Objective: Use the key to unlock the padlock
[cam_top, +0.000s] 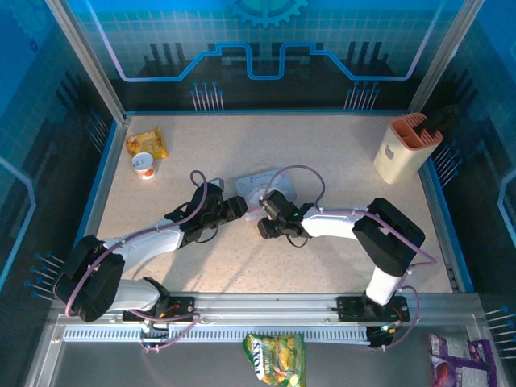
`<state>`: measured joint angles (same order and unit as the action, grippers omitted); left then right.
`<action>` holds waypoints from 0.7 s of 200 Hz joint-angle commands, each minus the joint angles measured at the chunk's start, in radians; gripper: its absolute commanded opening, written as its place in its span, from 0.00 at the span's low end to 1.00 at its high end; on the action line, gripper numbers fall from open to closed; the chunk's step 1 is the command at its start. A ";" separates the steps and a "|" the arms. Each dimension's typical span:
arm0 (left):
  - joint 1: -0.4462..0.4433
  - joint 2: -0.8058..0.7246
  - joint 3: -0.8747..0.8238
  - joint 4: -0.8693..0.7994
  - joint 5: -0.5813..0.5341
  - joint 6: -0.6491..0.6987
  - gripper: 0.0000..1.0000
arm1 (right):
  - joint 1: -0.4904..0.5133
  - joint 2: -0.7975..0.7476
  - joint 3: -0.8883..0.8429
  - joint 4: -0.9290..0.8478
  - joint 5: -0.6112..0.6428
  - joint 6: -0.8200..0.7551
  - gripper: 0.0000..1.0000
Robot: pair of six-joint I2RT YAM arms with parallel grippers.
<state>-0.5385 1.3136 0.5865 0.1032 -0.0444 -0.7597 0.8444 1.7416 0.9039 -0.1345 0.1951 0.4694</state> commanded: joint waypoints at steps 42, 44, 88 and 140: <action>0.009 0.007 0.013 -0.001 0.007 -0.002 0.67 | 0.012 -0.007 -0.019 -0.005 -0.007 -0.014 0.37; 0.009 0.008 0.013 0.000 0.007 -0.002 0.67 | 0.012 -0.010 -0.019 -0.003 -0.007 -0.013 0.37; 0.010 0.022 0.016 0.009 0.017 -0.010 0.67 | -0.004 -0.055 -0.078 0.057 -0.021 0.020 0.35; 0.010 0.018 0.013 0.005 0.013 -0.009 0.66 | -0.076 -0.078 -0.131 0.151 -0.113 0.090 0.32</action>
<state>-0.5385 1.3258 0.5865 0.1028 -0.0441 -0.7601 0.8005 1.6882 0.8047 -0.0154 0.1360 0.5098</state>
